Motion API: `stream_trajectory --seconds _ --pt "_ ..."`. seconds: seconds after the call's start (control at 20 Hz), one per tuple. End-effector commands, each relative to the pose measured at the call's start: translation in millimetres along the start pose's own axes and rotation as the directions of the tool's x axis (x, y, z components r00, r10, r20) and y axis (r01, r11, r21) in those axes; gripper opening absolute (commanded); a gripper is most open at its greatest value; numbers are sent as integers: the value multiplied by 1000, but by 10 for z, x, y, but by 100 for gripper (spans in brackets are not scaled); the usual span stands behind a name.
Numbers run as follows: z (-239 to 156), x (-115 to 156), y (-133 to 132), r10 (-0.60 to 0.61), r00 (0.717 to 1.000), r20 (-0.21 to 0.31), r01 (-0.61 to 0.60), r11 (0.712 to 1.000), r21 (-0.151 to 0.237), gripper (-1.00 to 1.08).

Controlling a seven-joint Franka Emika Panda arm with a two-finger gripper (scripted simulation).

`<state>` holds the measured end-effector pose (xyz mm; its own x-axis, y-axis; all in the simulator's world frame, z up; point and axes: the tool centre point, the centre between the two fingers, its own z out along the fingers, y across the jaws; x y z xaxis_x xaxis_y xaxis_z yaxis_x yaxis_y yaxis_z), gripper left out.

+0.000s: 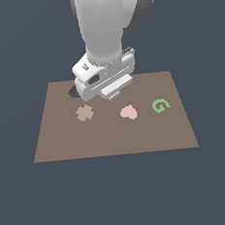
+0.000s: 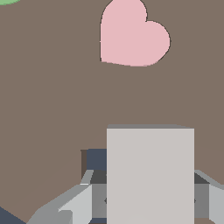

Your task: Insert a designated object into the corresponding slot on a board.

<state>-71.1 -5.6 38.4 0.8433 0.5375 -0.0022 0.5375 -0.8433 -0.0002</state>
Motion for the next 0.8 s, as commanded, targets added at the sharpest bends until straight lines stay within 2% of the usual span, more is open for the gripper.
stream_trajectory --seconds 0.0,0.3,0.75 --pt "-9 -79 -75 -1 1000 -1 1 1000 -1 -100" --pt "-16 -193 -179 -3 1000 -1 3 1000 -1 -100" --pt "21 -208 -200 -4 1000 0 4 1000 0 -100"
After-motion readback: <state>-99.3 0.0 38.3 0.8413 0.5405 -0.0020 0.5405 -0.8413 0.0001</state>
